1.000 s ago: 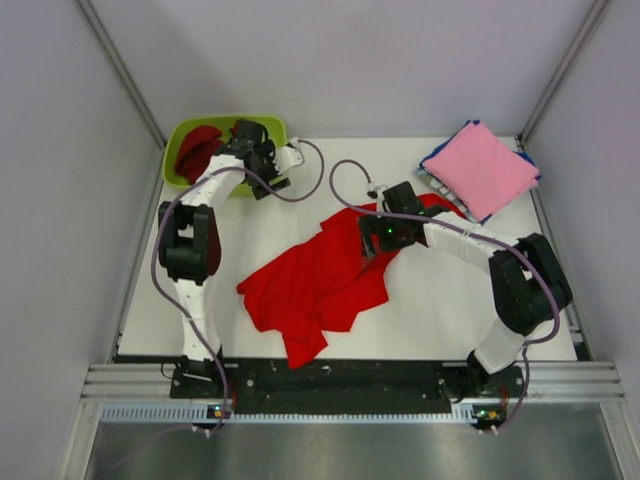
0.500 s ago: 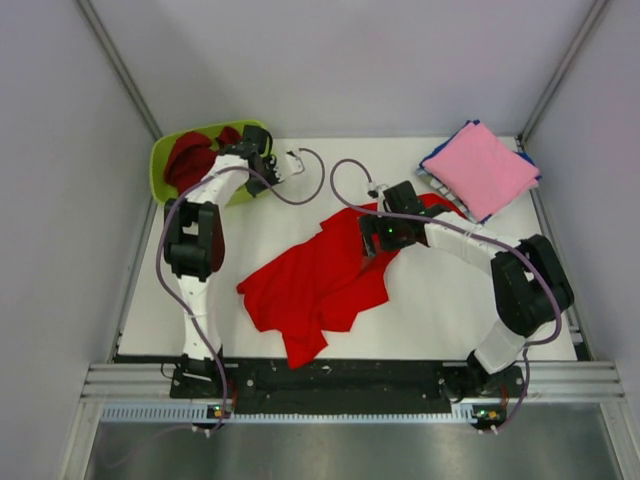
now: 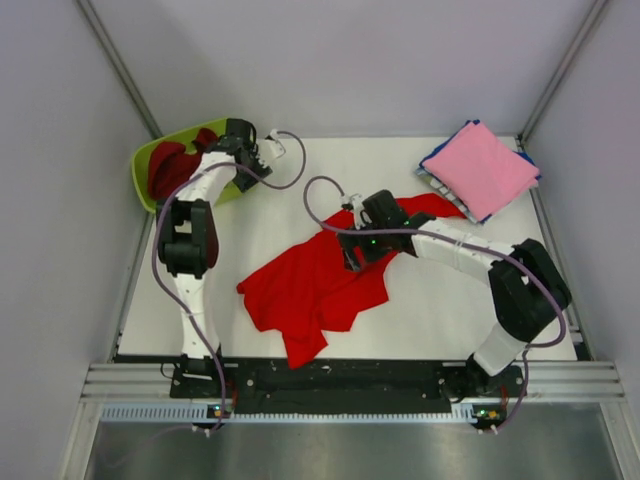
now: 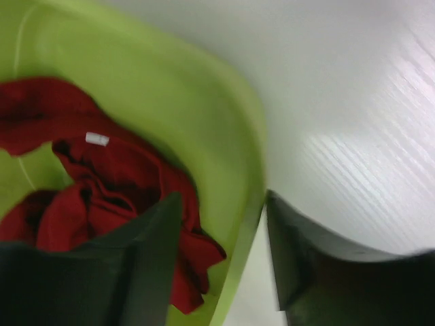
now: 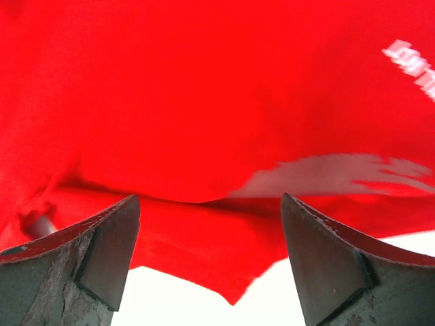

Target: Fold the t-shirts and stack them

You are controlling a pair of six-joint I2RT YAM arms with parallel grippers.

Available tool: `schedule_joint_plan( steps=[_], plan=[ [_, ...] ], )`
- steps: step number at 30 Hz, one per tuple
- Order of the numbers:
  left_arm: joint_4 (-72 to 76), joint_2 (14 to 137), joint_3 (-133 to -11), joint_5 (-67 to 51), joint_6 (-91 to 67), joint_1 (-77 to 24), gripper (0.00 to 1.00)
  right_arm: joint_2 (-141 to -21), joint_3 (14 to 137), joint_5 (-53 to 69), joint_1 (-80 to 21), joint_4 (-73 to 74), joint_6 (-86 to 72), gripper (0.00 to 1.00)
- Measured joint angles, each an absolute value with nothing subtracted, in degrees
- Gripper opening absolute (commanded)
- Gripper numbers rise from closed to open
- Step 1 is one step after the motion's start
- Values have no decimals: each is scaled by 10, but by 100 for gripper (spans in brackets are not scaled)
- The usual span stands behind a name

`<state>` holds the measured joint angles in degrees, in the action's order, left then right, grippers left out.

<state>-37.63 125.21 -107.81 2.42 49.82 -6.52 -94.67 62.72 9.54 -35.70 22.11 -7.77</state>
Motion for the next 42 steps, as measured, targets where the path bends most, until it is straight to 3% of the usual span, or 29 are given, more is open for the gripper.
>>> schedule_joint_plan(
  steps=[2,4,10,12,13,14,18,19,24,31,38,39,42],
  plan=[
    [-366,1251,-1078,29,489,-62,92,-941,627,110,-387,220,-57,91],
    [-357,1242,-1075,24,472,-53,98,-929,626,135,-413,219,-28,94],
    [-362,1119,-1003,-51,429,-39,99,-896,602,170,-481,217,49,97],
    [-375,1050,-972,-87,416,-39,99,-901,596,163,-510,220,71,92],
    [-382,1013,-955,-104,410,-40,99,-908,595,157,-525,223,80,85],
    [-387,983,-939,-117,406,-41,99,-920,595,149,-539,221,87,71],
    [-408,831,-825,-163,394,-44,99,-990,598,108,-567,218,92,4],
    [-415,801,-797,-169,392,-44,99,-1003,598,88,-568,218,93,0],
    [-464,706,-667,-206,381,-37,99,-969,599,40,-561,217,65,0],
    [-476,642,-501,-284,384,-58,99,-795,606,31,-531,231,36,0],
    [-406,645,-383,-218,418,-163,99,-681,662,3,-428,267,-6,0],
    [-394,655,-372,-207,420,-178,96,-664,670,-4,-416,269,-8,0],
    [-361,695,-360,-179,425,-209,69,-625,697,-19,-398,272,-12,0]
  ],
)
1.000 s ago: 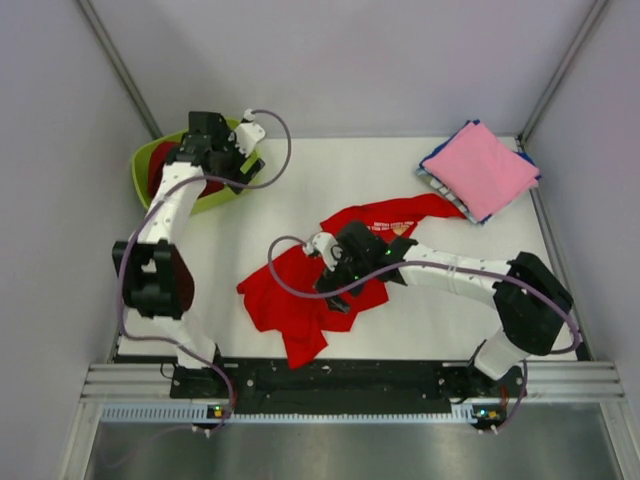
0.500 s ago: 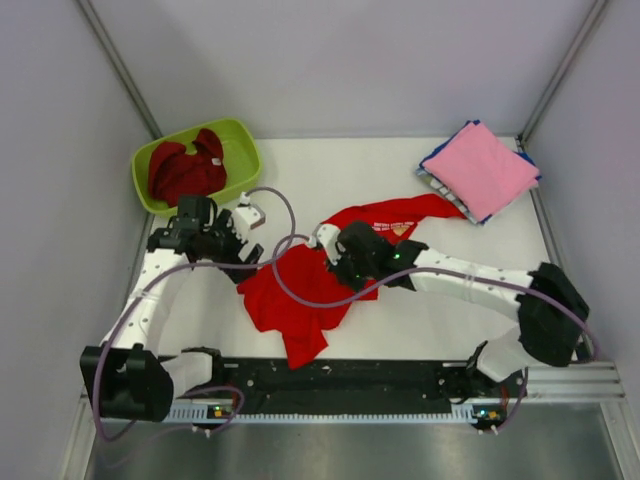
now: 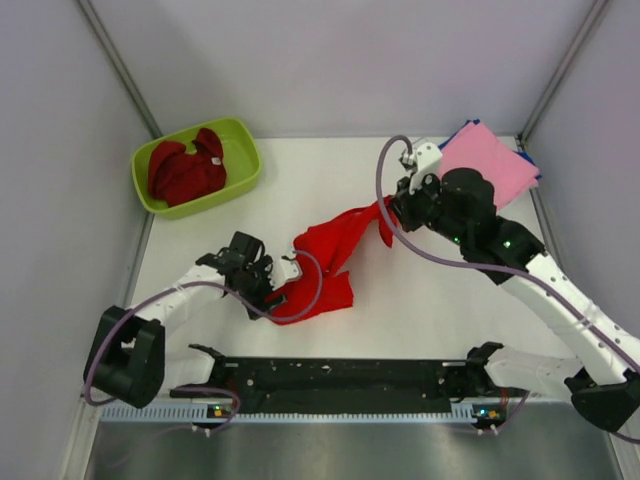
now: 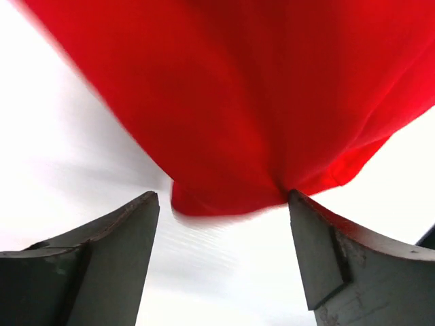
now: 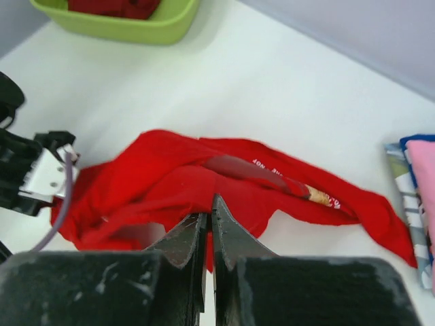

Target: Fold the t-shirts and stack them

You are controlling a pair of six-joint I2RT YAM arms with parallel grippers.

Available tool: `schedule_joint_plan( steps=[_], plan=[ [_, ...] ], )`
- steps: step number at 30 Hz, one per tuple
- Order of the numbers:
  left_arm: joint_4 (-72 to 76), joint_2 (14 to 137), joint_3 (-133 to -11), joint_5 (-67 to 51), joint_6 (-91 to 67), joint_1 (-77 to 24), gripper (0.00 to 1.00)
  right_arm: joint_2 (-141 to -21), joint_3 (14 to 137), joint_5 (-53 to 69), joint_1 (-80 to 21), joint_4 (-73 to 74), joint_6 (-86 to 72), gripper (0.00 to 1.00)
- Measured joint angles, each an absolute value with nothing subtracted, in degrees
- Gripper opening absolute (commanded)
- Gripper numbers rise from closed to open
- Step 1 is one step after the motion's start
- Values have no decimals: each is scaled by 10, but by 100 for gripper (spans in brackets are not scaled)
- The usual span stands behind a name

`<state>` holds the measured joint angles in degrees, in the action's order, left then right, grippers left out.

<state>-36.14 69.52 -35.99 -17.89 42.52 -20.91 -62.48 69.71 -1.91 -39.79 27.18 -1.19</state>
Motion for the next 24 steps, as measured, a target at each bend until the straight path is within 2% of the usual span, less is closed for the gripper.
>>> schedule_joint_plan(
  steps=[1,2,3,4,5,12,14,16,19,21,24],
  plan=[
    [-348,709,-360,-170,424,-213,60,-615,706,-21,-395,272,-12,0],
    [-338,722,-363,-163,421,-214,45,-609,712,-23,-394,272,-13,0],
    [-334,732,-368,-159,416,-214,15,-604,718,-23,-392,273,-13,0],
    [-333,744,-377,-160,415,-214,0,-601,726,-25,-391,275,-13,0],
    [-331,751,-387,-161,408,-214,0,-601,731,-27,-390,276,-13,0],
    [-347,755,-491,-173,392,-211,1,-623,789,-49,-381,312,-1,0],
    [-357,740,-523,-179,394,-210,16,-627,818,-53,-377,316,6,0],
    [-376,720,-552,-197,403,-209,37,-632,845,-51,-376,318,10,0],
    [-413,706,-597,-239,406,-216,56,-674,928,-19,-374,327,9,0],
    [-426,706,-620,-262,403,-219,63,-735,1020,25,-374,331,3,0],
    [-443,706,-650,-277,389,-212,68,-860,1212,100,-381,331,-10,0]
  ],
)
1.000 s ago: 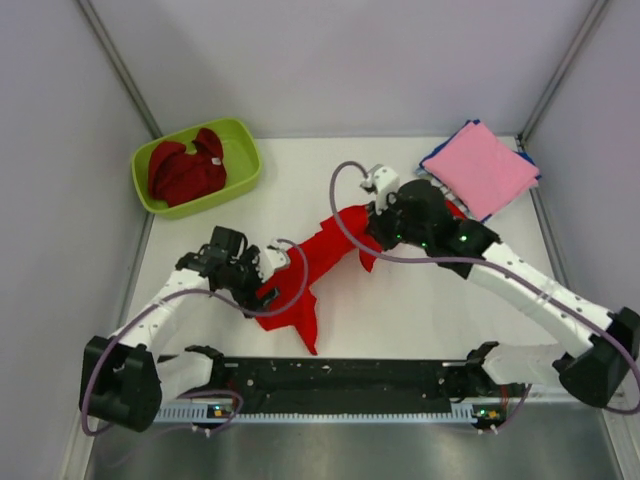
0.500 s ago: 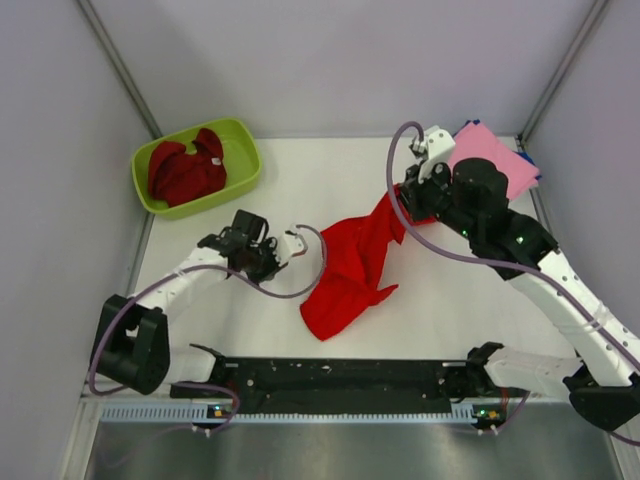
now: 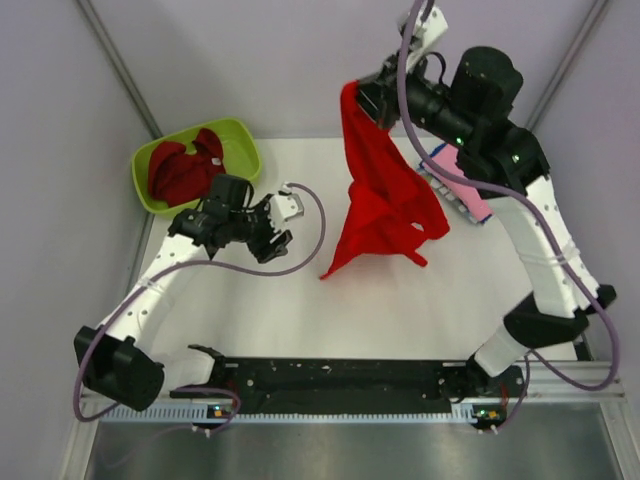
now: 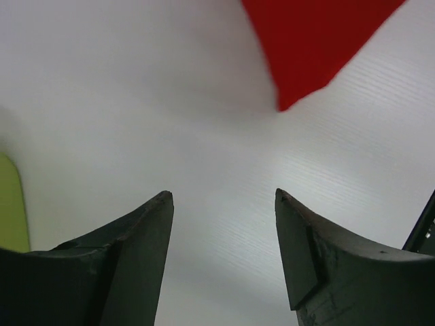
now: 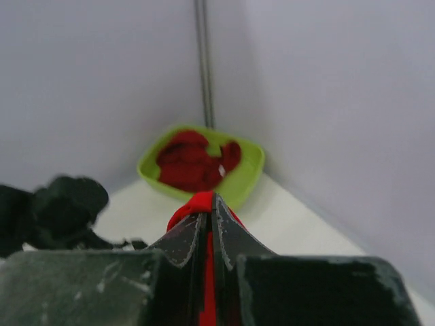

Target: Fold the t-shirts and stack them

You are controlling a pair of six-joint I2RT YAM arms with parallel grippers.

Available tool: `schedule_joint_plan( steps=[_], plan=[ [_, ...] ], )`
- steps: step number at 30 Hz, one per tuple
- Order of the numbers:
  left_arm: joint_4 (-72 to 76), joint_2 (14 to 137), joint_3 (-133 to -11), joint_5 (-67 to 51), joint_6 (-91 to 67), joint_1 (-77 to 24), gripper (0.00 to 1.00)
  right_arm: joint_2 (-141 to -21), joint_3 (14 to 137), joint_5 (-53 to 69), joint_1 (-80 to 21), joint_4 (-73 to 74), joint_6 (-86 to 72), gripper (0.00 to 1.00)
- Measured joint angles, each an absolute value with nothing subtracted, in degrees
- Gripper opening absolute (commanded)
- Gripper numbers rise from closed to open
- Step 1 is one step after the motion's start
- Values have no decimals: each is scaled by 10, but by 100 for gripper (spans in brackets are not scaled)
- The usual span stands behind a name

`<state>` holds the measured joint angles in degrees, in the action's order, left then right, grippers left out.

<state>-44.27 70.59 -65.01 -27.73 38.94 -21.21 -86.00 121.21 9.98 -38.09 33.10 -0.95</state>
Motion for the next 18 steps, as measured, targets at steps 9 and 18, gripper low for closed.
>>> schedule_joint_plan(
  steps=[9,18],
  plan=[
    [-452,705,-780,-229,367,-132,72,-959,1385,164,-368,216,-38,0],
    [-448,738,-820,-203,381,-137,71,-952,1117,90,-255,242,-49,0]
  ],
)
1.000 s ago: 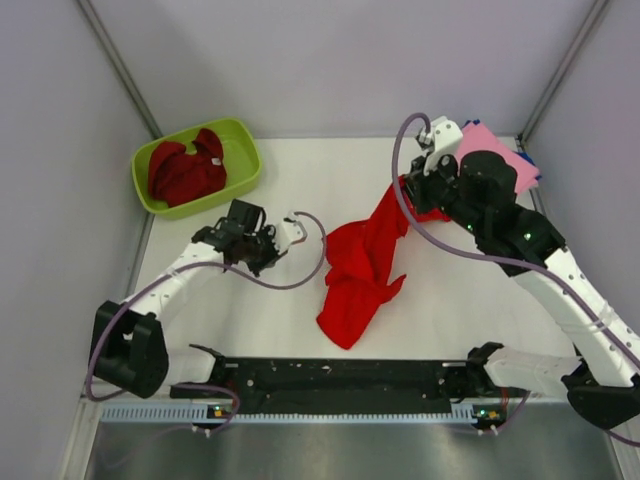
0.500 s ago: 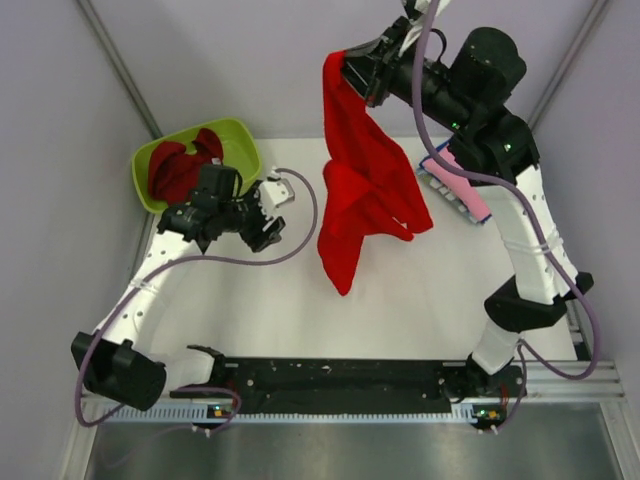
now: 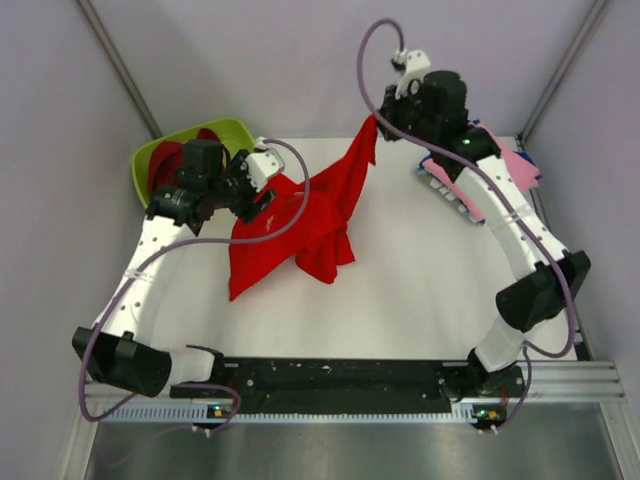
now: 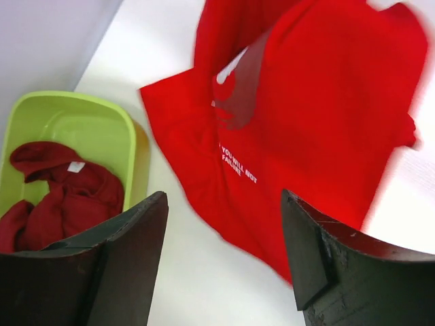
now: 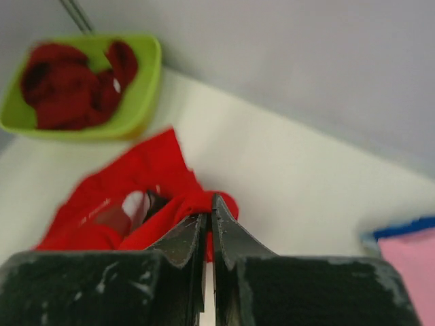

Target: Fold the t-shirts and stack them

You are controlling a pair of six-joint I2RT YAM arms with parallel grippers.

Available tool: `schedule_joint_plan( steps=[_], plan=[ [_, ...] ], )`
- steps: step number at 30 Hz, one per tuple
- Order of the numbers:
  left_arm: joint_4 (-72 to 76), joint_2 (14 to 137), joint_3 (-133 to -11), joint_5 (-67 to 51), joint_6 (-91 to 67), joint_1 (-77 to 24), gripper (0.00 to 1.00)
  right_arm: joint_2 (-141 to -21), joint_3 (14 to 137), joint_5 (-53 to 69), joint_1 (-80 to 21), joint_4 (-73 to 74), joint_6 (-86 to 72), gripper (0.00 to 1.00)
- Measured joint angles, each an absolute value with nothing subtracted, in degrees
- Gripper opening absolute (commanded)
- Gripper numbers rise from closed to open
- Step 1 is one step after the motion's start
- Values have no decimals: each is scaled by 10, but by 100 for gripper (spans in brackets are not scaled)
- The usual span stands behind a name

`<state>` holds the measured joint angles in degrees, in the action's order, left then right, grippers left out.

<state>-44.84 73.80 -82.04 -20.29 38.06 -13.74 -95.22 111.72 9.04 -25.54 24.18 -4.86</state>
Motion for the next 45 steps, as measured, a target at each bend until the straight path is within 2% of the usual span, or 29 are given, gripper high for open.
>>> schedule_joint_plan(
  steps=[3,8,13,19,20,21,22,23,26,28,31,32,33,34,35,36,37,45],
  plan=[
    [-430,754,-780,-197,392,-158,72,-986,1037,73,-250,276,-36,0],
    [-402,783,-648,-142,442,-223,72,-1040,1020,68,-248,300,-19,0],
    [-387,804,-532,-67,500,-235,74,-1048,1041,72,-246,298,3,0],
    [-390,804,-519,-53,545,-205,74,-1103,1125,60,-246,263,26,0],
    [-389,804,-510,-53,551,-206,74,-1120,1143,58,-245,256,26,28],
    [-387,804,-498,-52,557,-206,74,-1141,1166,56,-245,253,26,64],
    [-389,805,-488,-51,560,-206,74,-1165,1190,53,-244,249,24,84],
    [-392,810,-472,-50,566,-206,74,-1188,1214,49,-244,249,23,99],
    [-394,820,-454,-46,571,-206,73,-1247,1275,27,-241,280,20,99],
    [-389,826,-447,-37,571,-206,70,-1257,1274,8,-241,310,14,99],
    [-379,832,-444,-22,566,-205,56,-1221,1181,-9,-241,326,-9,93],
    [-374,834,-444,-18,564,-205,45,-1198,1129,-8,-241,324,-17,89],
    [-368,837,-445,-12,559,-204,31,-1176,1080,-5,-241,321,-23,83],
    [-363,841,-446,-5,554,-203,12,-1149,1021,1,-243,321,-32,76],
    [-357,846,-448,-1,547,-202,0,-1125,967,6,-246,321,-38,68],
    [-353,852,-450,4,540,-200,0,-1107,924,11,-248,322,-44,63],
    [-348,858,-454,10,534,-198,0,-1094,888,15,-251,322,-51,61],
    [-319,843,-470,19,471,-188,0,-1085,742,29,-310,259,-103,64]
  ],
)
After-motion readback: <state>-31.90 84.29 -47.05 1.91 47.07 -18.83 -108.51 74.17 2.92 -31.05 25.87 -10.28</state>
